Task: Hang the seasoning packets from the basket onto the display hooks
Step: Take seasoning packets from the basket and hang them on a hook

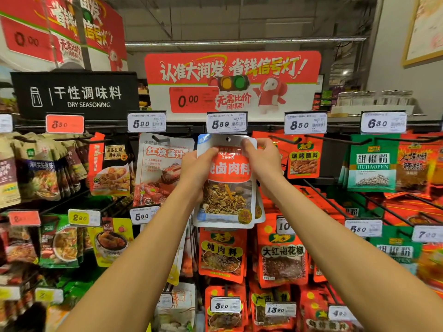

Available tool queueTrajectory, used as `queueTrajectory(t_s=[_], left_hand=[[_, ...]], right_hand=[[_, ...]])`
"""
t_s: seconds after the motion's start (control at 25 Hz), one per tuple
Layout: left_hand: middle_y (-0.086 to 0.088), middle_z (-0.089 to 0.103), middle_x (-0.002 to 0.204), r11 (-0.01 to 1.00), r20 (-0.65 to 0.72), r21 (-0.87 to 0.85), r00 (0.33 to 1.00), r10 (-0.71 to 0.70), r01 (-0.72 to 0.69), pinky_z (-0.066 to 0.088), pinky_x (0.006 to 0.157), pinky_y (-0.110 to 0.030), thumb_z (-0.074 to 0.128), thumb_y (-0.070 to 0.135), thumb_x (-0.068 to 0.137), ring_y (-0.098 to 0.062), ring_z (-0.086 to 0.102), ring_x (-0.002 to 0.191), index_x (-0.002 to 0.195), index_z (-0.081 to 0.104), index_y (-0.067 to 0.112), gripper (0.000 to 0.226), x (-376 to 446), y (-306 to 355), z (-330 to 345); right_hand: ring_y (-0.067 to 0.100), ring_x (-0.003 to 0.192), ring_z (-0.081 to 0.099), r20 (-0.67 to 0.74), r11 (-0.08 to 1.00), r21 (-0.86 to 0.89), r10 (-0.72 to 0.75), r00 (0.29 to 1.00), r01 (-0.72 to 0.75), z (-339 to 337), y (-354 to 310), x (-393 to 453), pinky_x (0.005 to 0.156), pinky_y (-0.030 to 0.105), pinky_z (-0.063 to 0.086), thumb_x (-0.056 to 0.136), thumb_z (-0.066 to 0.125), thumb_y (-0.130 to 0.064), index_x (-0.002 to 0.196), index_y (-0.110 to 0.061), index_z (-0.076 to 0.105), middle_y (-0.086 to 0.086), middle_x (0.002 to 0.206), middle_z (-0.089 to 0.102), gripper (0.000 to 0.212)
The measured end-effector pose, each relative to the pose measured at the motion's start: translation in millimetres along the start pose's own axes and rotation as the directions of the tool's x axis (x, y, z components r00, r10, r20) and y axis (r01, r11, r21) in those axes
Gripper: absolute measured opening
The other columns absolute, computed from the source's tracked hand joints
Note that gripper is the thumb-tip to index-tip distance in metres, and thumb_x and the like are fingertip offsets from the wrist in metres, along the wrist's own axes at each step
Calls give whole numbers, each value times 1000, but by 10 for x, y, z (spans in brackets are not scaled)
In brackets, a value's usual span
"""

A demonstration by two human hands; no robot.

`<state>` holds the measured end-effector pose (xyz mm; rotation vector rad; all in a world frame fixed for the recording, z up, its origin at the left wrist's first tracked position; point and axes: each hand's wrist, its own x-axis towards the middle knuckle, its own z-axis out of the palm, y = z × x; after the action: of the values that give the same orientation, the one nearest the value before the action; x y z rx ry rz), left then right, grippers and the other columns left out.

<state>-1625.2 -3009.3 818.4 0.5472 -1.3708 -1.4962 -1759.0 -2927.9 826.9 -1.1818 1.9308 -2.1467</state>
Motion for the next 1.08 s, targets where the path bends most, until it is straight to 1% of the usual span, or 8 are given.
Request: queueTrajectory(t_s=[0.2, 0.36, 0.52, 0.64, 0.76, 0.88, 1.0, 1.08], left_hand=[[-2, 79, 78, 999, -12, -37, 999, -35, 34, 62, 66, -32, 72, 28, 89, -19, 77, 74, 94, 67, 17, 13, -57, 3, 7], [-2, 78, 75, 998, -32, -43, 999, -40, 38, 60, 59, -28, 69, 25, 90, -18, 76, 69, 93, 67, 14, 11, -58, 67, 35], [-5, 79, 78, 998, -22, 6, 998, -62, 62, 62, 70, -36, 69, 24, 91, -22, 77, 74, 91, 67, 13, 11, -78, 70, -5], [3, 77, 85, 975, -72, 168, 985, 156, -142, 60, 70, -32, 70, 30, 89, -20, 75, 83, 91, 65, 28, 6, -161, 17, -16], [17, 64, 103, 890, 56, 345, 953, 296, -297, 55, 80, -30, 67, 34, 82, -7, 66, 96, 100, 53, 49, 27, -254, -127, -153], [14, 71, 100, 892, 124, 391, 973, 195, -229, 56, 83, -32, 67, 26, 89, -6, 69, 93, 109, 61, 36, 23, -182, -277, -157], [2, 72, 101, 863, 27, 485, 989, 145, -140, 56, 89, -40, 63, 17, 90, -20, 68, 97, 111, 63, 22, 22, 63, -276, 3], [-2, 69, 111, 834, -13, 546, 994, 110, -85, 54, 94, -43, 63, 16, 90, -23, 65, 104, 118, 60, 20, 28, 226, -261, 89]], right_hand=[[5, 80, 66, -33, 998, -59, -27, 999, 25, 36, -10, -12, 53, 17, 47, 92, 64, -52, 106, -26, 54, -12, 94, 63, 31], [14, 87, 68, -72, 997, -81, -18, 997, 12, 69, -32, 23, 66, 32, 54, 91, 64, -51, 106, -25, 56, -5, 100, 68, 31], [21, 97, 68, -40, 993, -117, 4, 999, -8, 70, -47, 29, 83, 46, 59, 93, 63, -46, 113, -23, 56, -1, 108, 67, 31], [14, 94, 68, -23, 995, -97, -9, 1000, 7, 30, -30, -114, 78, 37, 59, 96, 61, -43, 120, -23, 52, -8, 102, 64, 32], [-2, 83, 64, 67, 985, -143, -89, 994, 98, 21, 142, -409, 64, 15, 47, 99, 55, -39, 135, -25, 44, -17, 99, 62, 40], [23, 104, 63, 141, 968, -225, -83, 986, 113, 70, 258, -399, 81, 33, 49, 104, 47, -30, 148, -16, 31, 3, 122, 63, 49], [22, 93, 61, 133, 963, -268, 64, 989, -26, 152, 235, -133, 74, 26, 50, 106, 44, -29, 145, -12, 32, 11, 125, 60, 45], [29, 105, 61, 123, 949, -304, 132, 984, -89, 188, 280, 21, 85, 35, 51, 105, 47, -31, 141, -9, 36, 14, 129, 60, 43]])
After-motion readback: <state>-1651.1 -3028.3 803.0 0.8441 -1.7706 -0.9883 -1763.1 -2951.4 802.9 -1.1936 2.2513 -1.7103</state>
